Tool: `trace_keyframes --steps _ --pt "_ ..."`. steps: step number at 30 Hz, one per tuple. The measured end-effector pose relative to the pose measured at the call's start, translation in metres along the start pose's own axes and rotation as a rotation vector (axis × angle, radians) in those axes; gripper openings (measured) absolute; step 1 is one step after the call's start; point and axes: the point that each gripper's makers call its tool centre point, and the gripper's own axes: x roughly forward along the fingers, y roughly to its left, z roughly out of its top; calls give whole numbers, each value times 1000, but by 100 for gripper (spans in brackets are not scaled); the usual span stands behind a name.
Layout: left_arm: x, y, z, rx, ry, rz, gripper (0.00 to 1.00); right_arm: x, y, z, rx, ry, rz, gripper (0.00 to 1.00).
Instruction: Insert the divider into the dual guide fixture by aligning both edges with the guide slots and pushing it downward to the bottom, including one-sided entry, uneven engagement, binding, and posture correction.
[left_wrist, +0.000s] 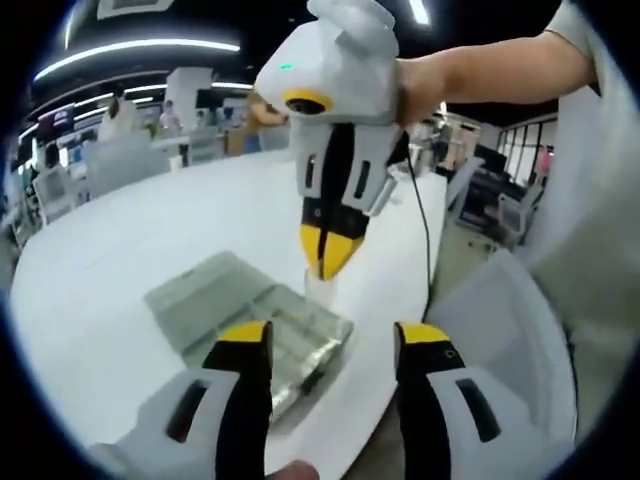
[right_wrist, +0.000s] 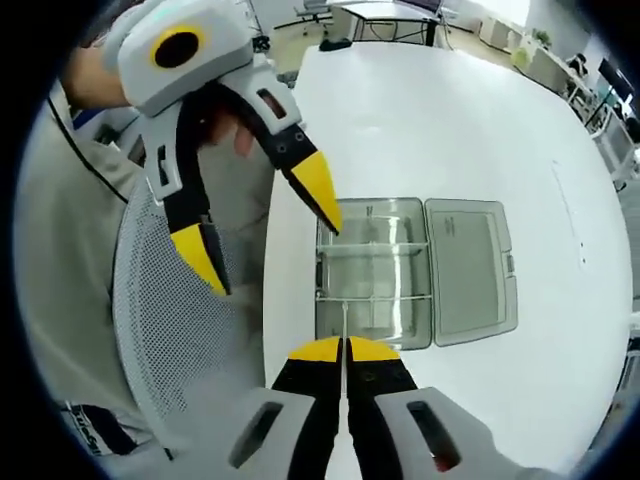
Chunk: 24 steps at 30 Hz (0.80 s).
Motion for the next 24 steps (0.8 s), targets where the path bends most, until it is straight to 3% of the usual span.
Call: trace_keyframes --steps 6,24 --pt "-2 2 -3 -10 9 24 57 5 -5 -1 -6 24 -17 0" --pt "-7 5 -10 -19 24 48 59 15 -16 -4 -6 58 -32 0"
